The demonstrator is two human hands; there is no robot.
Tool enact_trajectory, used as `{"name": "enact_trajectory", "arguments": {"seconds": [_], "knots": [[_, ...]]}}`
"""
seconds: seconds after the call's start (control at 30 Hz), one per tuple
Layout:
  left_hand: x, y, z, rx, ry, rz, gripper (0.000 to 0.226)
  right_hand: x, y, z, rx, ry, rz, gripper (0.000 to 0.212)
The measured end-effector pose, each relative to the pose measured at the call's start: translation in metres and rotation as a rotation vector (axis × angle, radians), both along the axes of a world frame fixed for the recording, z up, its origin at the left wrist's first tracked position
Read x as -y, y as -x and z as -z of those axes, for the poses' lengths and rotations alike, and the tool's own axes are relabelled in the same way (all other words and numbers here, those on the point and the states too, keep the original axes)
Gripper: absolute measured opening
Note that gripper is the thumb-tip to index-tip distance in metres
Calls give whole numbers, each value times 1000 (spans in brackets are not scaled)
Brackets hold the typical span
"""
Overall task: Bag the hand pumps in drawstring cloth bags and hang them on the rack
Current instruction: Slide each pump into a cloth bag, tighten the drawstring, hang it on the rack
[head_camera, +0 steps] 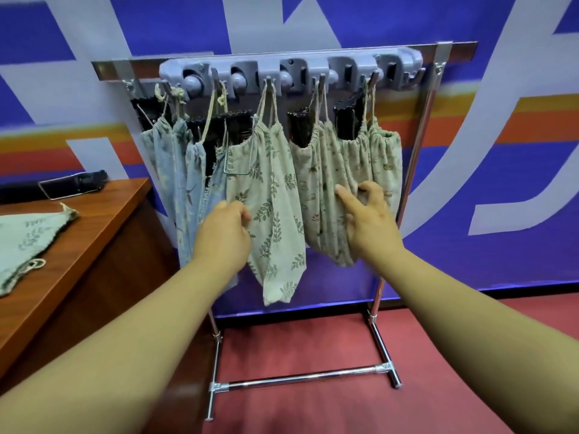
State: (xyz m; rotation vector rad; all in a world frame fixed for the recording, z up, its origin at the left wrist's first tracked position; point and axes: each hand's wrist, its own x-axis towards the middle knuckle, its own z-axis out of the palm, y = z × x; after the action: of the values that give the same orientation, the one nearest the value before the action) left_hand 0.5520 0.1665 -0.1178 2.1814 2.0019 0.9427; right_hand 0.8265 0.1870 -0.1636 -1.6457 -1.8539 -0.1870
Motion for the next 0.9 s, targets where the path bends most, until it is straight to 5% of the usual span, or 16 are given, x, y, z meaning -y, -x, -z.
{"name": "enact_trajectory", "arguments": {"seconds": [0.37, 0.6, 0.9], "knots": [[-9, -14, 10, 5, 47, 103, 16, 16, 33, -3, -47, 31, -193, 60], [4, -13, 8, -72, 248, 189, 64, 36, 53, -7, 42, 113, -148, 64], [76, 67, -51, -332, 301, 153, 53, 89, 135, -56, 45, 143, -336, 62]]}}
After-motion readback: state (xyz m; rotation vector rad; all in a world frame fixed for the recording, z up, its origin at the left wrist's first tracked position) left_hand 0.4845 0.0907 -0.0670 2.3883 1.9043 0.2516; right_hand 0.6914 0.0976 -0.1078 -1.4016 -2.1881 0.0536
